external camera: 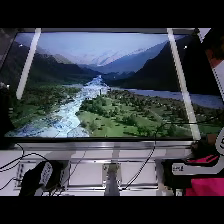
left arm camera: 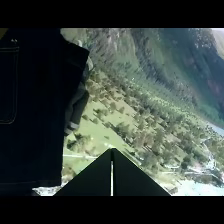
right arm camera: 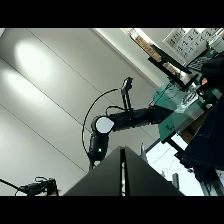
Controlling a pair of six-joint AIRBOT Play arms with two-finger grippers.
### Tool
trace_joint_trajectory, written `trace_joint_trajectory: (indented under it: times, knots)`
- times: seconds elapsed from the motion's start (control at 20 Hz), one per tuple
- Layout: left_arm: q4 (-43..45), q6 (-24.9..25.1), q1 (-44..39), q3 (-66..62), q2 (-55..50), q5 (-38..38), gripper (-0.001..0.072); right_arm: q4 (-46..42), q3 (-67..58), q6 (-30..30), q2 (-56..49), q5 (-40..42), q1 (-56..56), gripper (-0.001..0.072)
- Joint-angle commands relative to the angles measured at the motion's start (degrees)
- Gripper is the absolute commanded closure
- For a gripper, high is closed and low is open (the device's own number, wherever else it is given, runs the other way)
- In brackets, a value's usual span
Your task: Fold the clothes and pants, and hang the long-sleeved shirts on hangers.
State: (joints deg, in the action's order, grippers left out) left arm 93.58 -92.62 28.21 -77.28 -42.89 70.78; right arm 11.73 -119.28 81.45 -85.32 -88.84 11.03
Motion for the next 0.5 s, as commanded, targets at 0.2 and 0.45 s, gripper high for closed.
trace_joint_trajectory:
  times: [0.2, 0.45]
  knots:
    - [0.1, 0.0, 0.1, 0.0, -1.3, 0.3, 0.0697, 0.0, 0.0, 0.0, 0.0, 0.0, 0.0, 0.0683]
    - [3.0, 0.1, 0.1, 0.1, -6.3, 2.0, 0.0697, 0.0, 0.0, 0.0, 0.0, 0.0, 0.0, 0.0684]
